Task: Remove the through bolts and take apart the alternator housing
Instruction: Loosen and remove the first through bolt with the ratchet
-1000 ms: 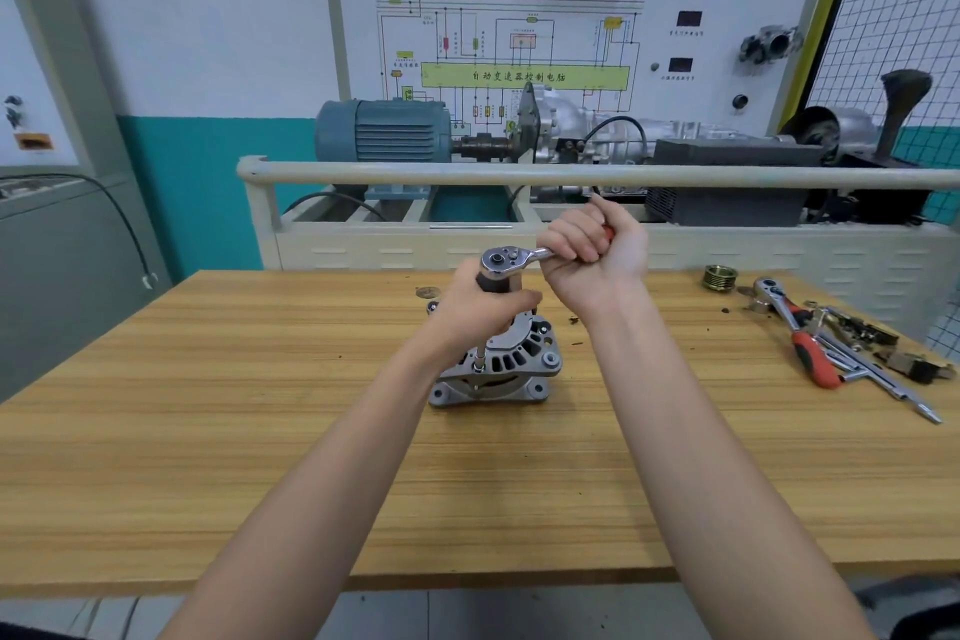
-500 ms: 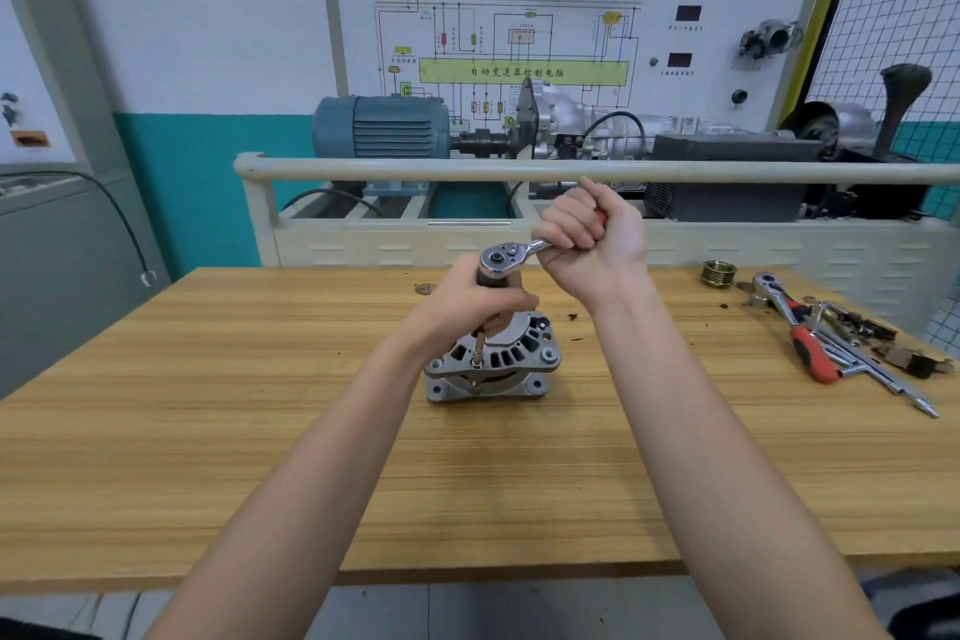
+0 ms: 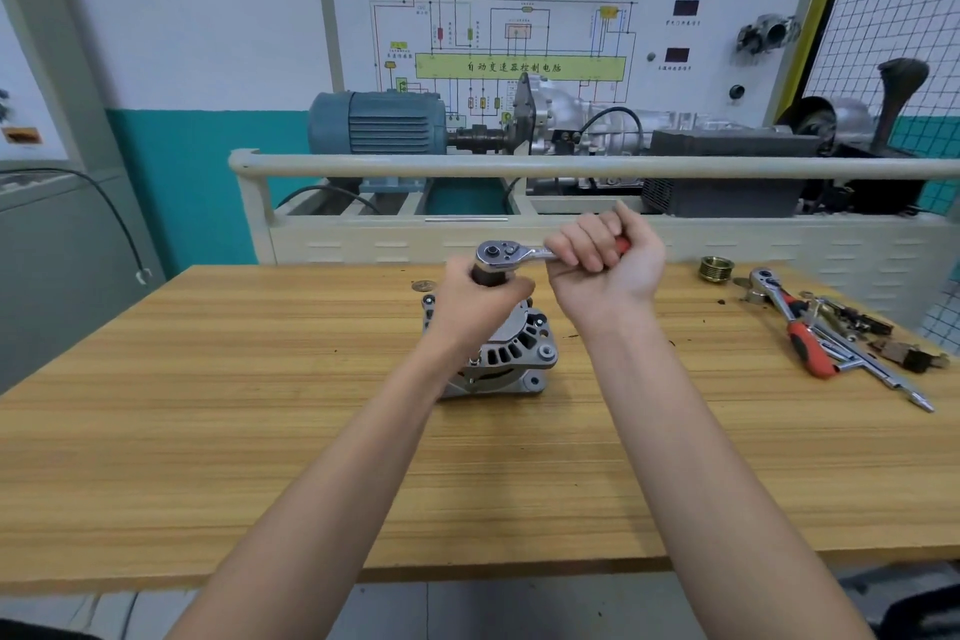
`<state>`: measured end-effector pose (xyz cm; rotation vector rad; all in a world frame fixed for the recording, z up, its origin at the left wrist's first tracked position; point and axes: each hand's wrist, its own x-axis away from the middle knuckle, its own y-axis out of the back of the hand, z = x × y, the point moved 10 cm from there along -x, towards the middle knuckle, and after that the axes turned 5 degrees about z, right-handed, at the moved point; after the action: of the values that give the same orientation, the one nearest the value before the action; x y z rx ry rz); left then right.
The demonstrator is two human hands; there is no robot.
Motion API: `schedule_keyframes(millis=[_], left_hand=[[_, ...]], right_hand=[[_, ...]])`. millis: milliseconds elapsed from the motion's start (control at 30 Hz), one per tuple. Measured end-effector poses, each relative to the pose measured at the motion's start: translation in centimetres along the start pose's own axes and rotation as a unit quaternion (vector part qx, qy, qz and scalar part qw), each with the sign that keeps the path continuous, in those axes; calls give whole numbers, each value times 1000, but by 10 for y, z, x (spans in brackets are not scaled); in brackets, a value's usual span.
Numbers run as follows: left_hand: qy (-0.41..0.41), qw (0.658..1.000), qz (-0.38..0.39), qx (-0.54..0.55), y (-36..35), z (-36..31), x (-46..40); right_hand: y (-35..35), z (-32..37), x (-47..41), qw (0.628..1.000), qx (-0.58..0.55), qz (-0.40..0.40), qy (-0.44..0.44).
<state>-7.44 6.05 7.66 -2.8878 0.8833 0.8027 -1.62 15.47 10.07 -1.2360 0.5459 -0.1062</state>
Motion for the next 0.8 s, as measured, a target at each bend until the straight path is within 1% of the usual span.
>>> schedule_keyframes(millis=[67, 100, 133, 167, 233, 333, 400, 433, 500, 533, 600, 667, 733, 767, 800], left_hand=[[11, 989, 144, -27, -12, -5, 1], [19, 982, 187, -29, -16, -6, 3], [24, 978, 203, -26, -17, -7, 3], [26, 979, 199, -21, -17, -7, 2], [23, 989, 147, -24, -13, -5, -1], [10, 999, -9, -36, 3, -2, -2], [-2, 994, -108, -2, 12, -2, 2], [-10, 989, -146, 16, 14, -2, 5], [-17, 983, -181, 33, 15, -2, 8], [-14, 984, -175, 33, 14, -2, 8], [-1, 992, -121, 22, 12, 0, 4], [6, 1000, -17, 7, 7, -1, -1], [4, 994, 109, -1, -4, -6, -2], [9, 988, 154, -5, -9, -7, -1], [16, 984, 174, -11, -12, -7, -1]], right_hand=[[-7, -12, -12, 996, 15, 14, -84], [-11, -17, -16, 993, 23, 19, -113], [-13, -20, -19, 991, 28, 20, -130], [-13, -22, -21, 990, 29, 16, -135], [-10, -19, -21, 994, 17, 7, -111], [-1, -6, -5, 1000, -4, -11, -7], [4, 0, 13, 997, -2, -15, 71], [4, 1, 20, 995, 1, -12, 99], [0, 3, 26, 992, 12, 1, 122], [-2, 3, 23, 993, 17, 7, 114], [-4, 2, 9, 997, 20, 8, 69], [-6, -7, -7, 1000, 15, 9, -13], [-10, -19, -20, 995, 15, 17, -96], [-12, -23, -24, 992, 20, 20, -125], [-13, -26, -27, 990, 23, 22, -140]])
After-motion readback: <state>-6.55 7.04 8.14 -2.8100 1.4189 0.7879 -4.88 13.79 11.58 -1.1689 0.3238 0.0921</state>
